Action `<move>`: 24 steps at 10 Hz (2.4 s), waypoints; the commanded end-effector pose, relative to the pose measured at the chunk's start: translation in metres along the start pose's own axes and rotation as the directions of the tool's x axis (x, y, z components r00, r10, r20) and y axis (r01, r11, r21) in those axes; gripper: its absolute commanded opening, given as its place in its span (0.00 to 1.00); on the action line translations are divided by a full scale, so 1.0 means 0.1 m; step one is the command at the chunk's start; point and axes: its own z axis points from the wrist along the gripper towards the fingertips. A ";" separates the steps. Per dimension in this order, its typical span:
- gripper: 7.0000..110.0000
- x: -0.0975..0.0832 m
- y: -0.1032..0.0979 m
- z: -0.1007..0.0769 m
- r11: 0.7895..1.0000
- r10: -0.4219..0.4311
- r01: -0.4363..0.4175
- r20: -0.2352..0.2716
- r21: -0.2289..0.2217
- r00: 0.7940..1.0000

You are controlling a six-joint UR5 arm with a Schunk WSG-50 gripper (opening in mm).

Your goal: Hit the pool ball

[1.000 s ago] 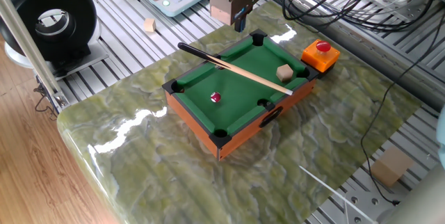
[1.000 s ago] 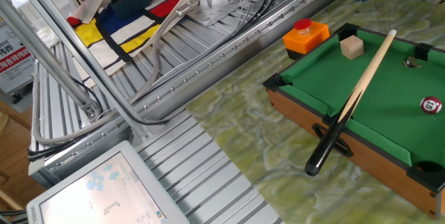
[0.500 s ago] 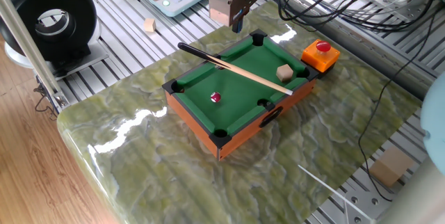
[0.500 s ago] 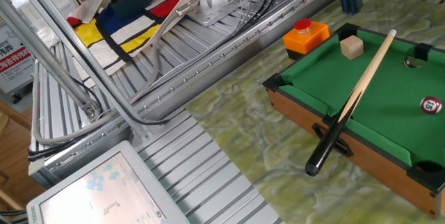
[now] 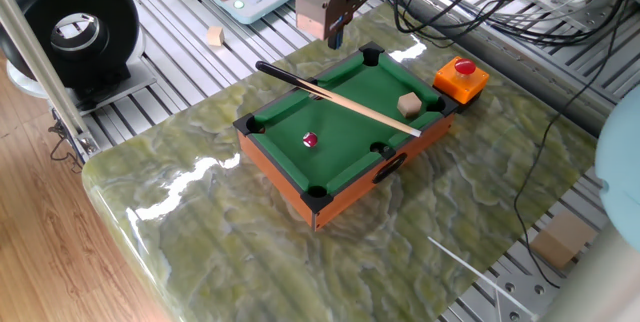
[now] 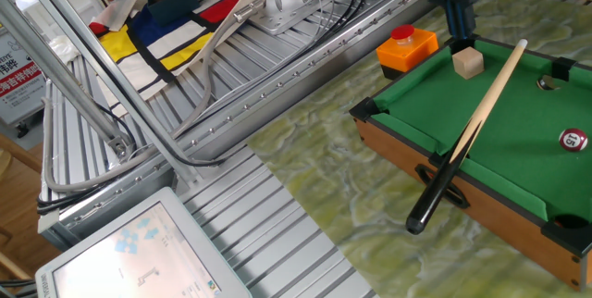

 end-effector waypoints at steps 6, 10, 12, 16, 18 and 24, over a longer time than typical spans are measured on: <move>0.00 -0.06 0.09 0.00 0.998 -0.044 0.044 0.023 -0.038 0.999; 0.00 -0.11 0.05 0.00 0.999 -0.040 0.041 0.041 -0.022 0.998; 0.00 -0.40 0.03 0.03 0.995 -0.099 0.099 0.029 -0.013 0.995; 0.00 -0.90 -0.04 0.74 0.995 -0.095 0.095 0.016 0.015 0.995; 0.00 -0.60 -0.19 0.92 0.989 -0.146 0.148 -0.080 0.009 0.986; 0.00 -0.19 -0.06 0.96 0.982 -0.167 0.163 -0.032 -0.093 0.986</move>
